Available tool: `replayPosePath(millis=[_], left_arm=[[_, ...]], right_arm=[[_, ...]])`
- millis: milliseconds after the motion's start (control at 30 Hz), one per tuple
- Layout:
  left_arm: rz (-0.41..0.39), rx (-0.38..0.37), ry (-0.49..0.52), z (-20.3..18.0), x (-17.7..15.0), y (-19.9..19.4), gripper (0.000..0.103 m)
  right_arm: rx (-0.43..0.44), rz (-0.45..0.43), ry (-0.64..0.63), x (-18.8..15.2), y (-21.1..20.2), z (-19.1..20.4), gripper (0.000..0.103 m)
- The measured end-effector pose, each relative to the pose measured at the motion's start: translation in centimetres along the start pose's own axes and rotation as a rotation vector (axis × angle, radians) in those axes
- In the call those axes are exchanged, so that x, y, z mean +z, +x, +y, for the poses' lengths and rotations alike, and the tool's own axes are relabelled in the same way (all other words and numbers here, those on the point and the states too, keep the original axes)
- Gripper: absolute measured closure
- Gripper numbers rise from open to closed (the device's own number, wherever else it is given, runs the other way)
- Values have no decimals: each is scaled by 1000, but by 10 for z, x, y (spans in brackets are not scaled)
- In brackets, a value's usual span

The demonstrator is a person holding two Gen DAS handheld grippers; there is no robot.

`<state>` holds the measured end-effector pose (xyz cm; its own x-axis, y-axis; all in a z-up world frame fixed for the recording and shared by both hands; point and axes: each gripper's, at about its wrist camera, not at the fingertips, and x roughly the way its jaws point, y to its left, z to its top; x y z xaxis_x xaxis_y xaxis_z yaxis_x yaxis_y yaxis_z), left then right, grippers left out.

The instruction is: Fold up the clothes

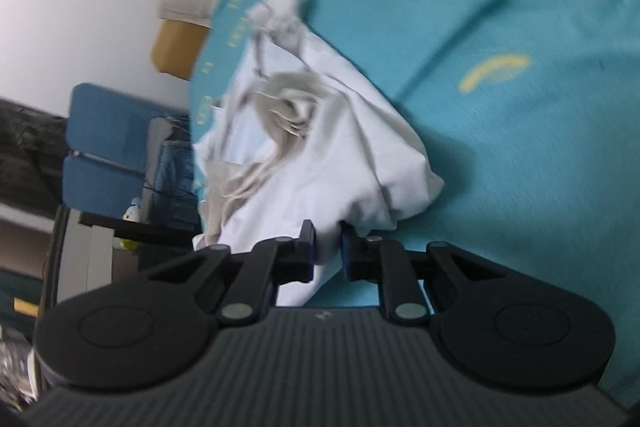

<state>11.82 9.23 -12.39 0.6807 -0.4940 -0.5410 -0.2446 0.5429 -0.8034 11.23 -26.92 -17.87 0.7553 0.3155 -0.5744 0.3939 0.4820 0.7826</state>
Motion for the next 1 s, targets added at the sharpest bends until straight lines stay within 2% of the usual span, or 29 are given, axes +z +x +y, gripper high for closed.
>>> replayPosePath(millis=[267,400,500,633,800,900,1000], left_arm=[[-45,-69,91,-38,-11,-51,99],[-58,-29,189,-61,-32,-87,99],[-44,-19,196,-69,-45,-120,99],[-66,-27,228,-74,-69,-173,99],[-66,-36,222,-63,-103,-231,99],[-50,-20,224,-61,-113,-242,99],[-39,6,228,-65,-108,-235,99]], right_arm=[[93,-71,-102,3,-46,32,92],[96,-98,-186,-5,-87,51,93],[104,-99,-207,-21,-118,48,93],[115,-101,-235,-42,-160,45,93],[128,-103,-269,-69,-212,41,93],[131,-97,-278,-77,-229,36,92],[117,-89,-281,-70,-219,40,92]])
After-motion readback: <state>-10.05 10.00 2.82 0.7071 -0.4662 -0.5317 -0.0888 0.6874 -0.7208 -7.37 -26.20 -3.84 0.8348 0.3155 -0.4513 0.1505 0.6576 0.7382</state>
